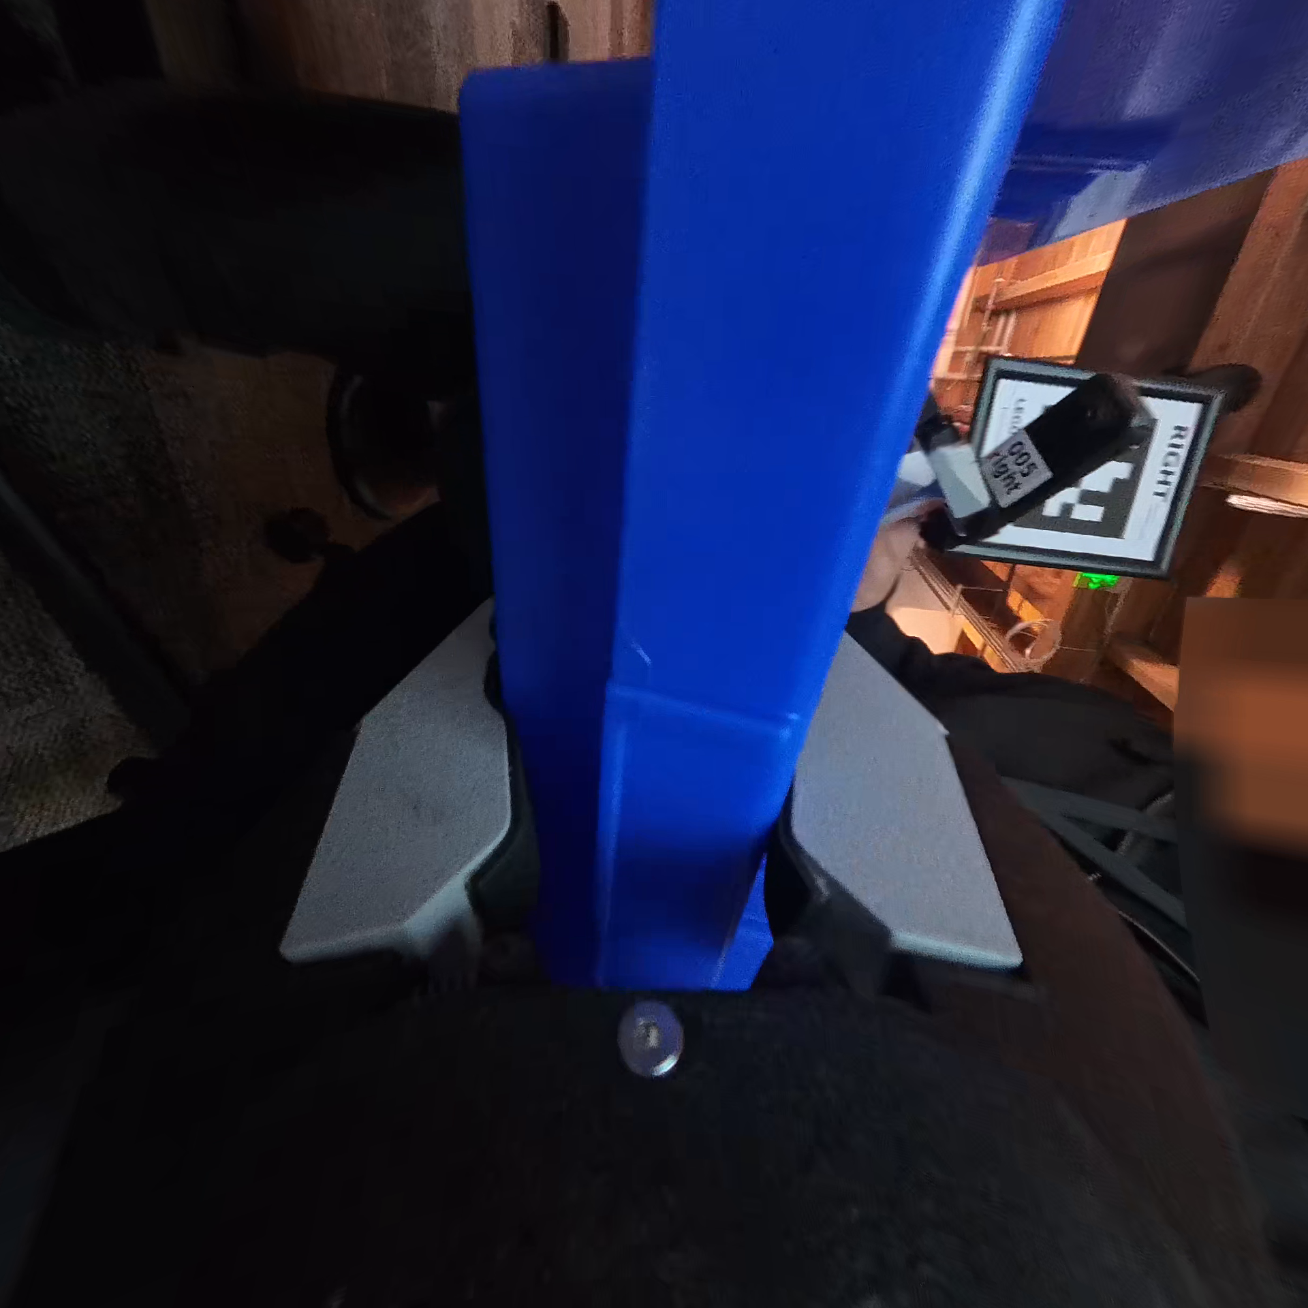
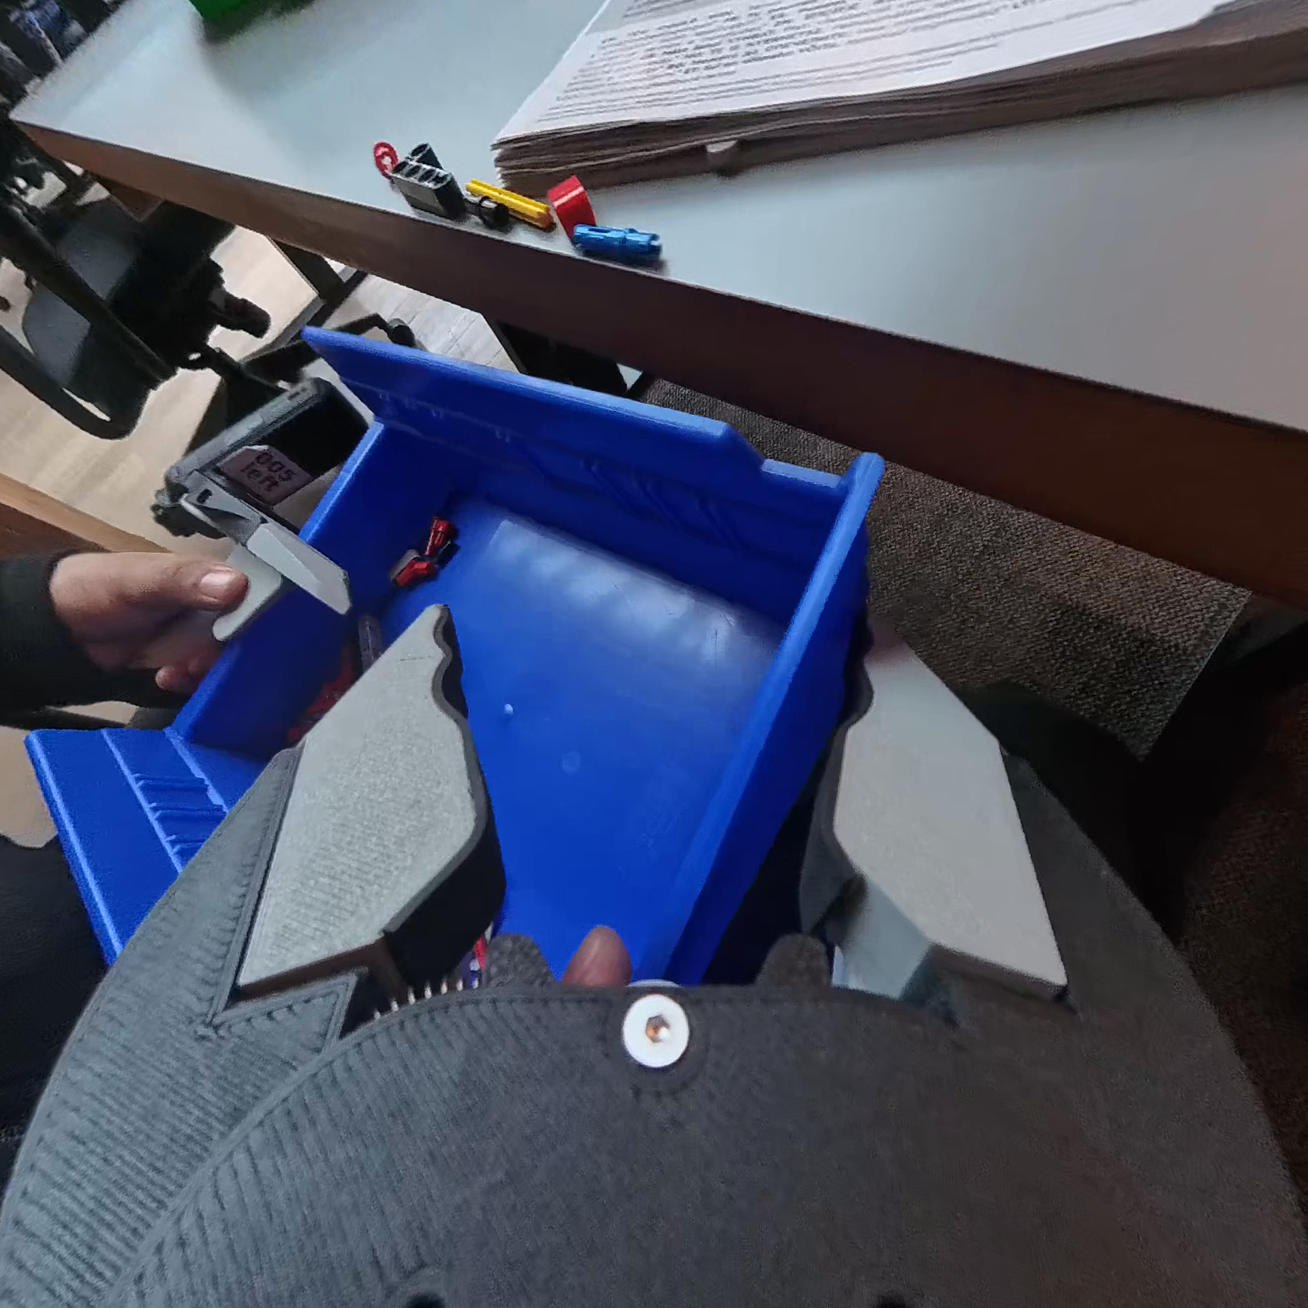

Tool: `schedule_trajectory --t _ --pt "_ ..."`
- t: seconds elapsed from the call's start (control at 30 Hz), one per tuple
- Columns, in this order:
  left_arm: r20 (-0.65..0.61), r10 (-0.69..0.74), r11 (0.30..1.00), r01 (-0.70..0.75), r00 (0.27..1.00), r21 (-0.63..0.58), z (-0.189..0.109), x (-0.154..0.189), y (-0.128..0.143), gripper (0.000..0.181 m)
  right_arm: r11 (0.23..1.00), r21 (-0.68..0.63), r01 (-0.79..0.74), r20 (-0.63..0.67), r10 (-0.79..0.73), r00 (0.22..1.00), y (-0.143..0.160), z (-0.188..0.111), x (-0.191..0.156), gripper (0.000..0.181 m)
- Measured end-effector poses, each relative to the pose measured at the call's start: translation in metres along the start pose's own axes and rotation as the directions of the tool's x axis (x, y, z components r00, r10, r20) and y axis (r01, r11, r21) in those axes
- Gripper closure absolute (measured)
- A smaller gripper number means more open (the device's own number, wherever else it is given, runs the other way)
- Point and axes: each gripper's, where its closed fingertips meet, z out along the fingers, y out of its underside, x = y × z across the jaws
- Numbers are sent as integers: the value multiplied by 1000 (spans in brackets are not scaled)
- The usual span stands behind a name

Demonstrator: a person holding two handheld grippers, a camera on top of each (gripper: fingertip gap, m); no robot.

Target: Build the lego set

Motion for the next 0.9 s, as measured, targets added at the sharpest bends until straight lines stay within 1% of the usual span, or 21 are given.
schedule_trajectory --t 0.07,0.13,0.2,0.27,0.33,0.37,0.43,0.53,0.6,0.67,0.7,0.73,0.77,0.8,0.83,0.87,0.9 --pt "-55 9 999 -7 998 46 -7 10 -7 102 1000 4 10 -9 -10 1000 -2 1 -2 77" --pt "-12 41 998 -41 999 37 -9 8 -6 105 1000 -19 9 -21 -10 1000 1 4 -2 76" --pt "20 36 999 -37 999 26 -10 6 -3 107 999 -25 -24 -15 24 1000 5 5 -2 76" --pt "31 47 999 -48 998 13 -11 7 -2 107 999 -15 -40 8 40 999 7 4 -5 73" --pt "32 69 997 -69 997 15 -13 11 -3 107 1000 -1 -14 31 14 999 5 2 -9 69" --pt "34 78 997 -78 996 16 -12 12 -3 107 1000 -3 6 63 -6 998 7 -1 -16 63" --pt "30 81 996 -82 996 23 -12 13 -5 107 1000 -9 28 178 -26 984 8 -10 -34 26" --pt "22 58 998 -58 998 33 -19 7 -8 107 1000 -14 9 243 -5 970 11 -33 -40 34" --pt "16 61 997 -62 998 39 -22 7 -9 107 998 -61 36 235 -20 972 22 -48 -35 34" --pt "26 84 996 -85 996 31 -22 10 -10 107 995 -79 54 237 -34 971 19 -59 -32 33" --pt "31 99 995 -99 995 28 -22 12 -12 107 994 -89 63 234 -41 971 14 -61 -31 40" --pt "33 108 994 -109 994 32 -23 14 -14 107 991 -107 84 238 -56 970 7 -61 -29 51" --pt "36 112 993 -114 993 37 -25 15 -17 107 985 -123 121 274 -83 958 -1 -62 -31 56" --pt "40 111 993 -113 993 44 -27 15 -19 107 976 -129 178 331 -127 935 -12 -64 -35 76" --pt "43 108 992 -110 993 54 -28 14 -22 107 962 -127 241 347 -185 919 -25 -63 -31 101" --pt "48 112 992 -115 993 54 -29 12 -23 107 949 -109 295 279 -256 926 -44 -59 -14 131" --pt "51 107 993 -109 993 46 -29 11 -22 107 939 -69 338 161 -324 932 -69 -54 10 148"
